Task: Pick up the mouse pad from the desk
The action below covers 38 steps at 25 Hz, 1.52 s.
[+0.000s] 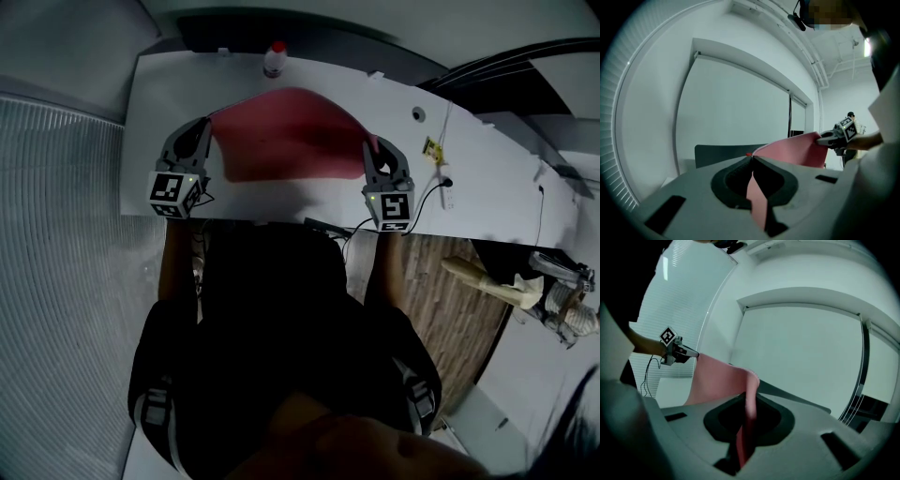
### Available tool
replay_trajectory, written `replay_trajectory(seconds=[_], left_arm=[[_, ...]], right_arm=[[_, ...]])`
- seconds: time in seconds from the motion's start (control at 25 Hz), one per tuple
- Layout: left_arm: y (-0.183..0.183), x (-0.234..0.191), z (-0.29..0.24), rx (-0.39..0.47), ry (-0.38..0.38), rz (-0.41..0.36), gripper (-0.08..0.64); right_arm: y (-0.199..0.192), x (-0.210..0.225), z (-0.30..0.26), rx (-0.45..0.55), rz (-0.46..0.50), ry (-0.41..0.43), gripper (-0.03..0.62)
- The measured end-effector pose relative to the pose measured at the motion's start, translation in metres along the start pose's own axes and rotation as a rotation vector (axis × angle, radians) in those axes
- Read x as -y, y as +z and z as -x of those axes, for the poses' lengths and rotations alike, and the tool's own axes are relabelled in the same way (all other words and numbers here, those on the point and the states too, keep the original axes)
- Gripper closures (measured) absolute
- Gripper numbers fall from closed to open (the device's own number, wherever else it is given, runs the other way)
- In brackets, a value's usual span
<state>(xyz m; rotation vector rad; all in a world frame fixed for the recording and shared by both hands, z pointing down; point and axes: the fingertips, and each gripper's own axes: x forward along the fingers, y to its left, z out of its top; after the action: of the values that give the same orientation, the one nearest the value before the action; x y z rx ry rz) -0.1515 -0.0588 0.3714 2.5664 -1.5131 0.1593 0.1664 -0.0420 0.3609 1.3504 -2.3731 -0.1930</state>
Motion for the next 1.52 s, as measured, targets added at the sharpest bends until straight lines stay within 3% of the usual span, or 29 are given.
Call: replay_trajectory(seconds=[0.56,1.52], left_arm=[[0.053,0.001,-0.002,0.077,-0.024,-0.007,0.549],[0.095,-0.021,0.036,0.14,-0.038,-0.003,0.548]], right_arm=[[0.036,0.013,0.002,0.04,-0.017,-0.017,0.558],[0.079,-0.004,0.01,0.086,-0.041,-0.018,0.558]])
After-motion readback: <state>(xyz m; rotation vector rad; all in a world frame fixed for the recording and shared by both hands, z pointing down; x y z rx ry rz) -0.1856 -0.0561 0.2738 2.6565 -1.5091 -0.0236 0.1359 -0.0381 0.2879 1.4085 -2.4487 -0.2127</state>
